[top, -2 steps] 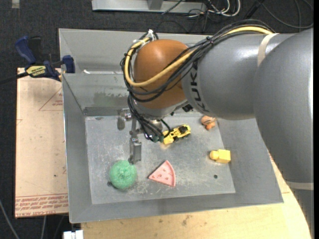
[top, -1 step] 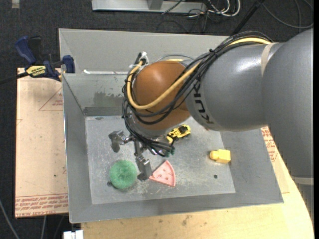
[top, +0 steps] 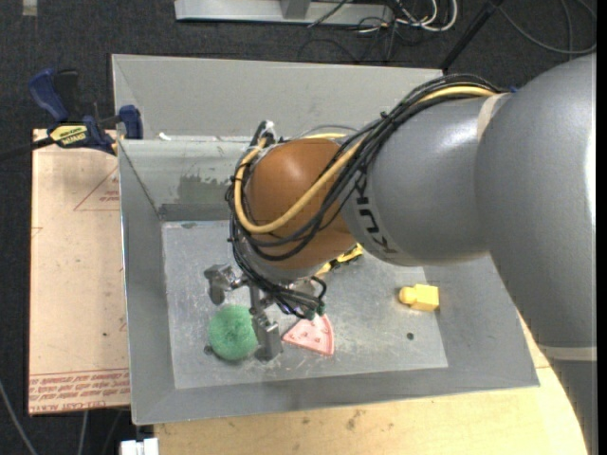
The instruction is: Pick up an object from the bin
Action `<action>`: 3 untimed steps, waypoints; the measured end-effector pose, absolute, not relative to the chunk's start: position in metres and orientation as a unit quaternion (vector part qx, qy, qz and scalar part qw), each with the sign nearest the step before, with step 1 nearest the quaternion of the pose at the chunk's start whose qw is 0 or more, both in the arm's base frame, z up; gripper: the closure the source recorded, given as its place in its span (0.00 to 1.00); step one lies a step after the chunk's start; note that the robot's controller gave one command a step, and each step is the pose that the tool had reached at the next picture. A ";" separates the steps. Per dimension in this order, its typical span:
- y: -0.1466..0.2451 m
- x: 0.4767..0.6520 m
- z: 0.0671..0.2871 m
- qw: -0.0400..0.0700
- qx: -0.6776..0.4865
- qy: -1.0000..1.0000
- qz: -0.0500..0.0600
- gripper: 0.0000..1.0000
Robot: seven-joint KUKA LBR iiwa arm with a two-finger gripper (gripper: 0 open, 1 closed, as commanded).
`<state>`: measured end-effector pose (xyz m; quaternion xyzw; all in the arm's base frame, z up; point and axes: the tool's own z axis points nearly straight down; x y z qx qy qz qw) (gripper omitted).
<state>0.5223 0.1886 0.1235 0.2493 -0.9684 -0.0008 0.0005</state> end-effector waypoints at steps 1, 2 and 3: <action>0.178 0.523 0.071 -0.001 0.205 -0.979 -0.001 0.00; 0.178 0.525 0.060 -0.003 0.245 -0.970 -0.001 1.00; 0.178 0.525 0.061 -0.003 0.251 -0.968 -0.001 1.00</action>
Offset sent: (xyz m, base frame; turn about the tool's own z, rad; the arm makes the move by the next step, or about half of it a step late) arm 0.0027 -0.0117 -0.0535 -0.1102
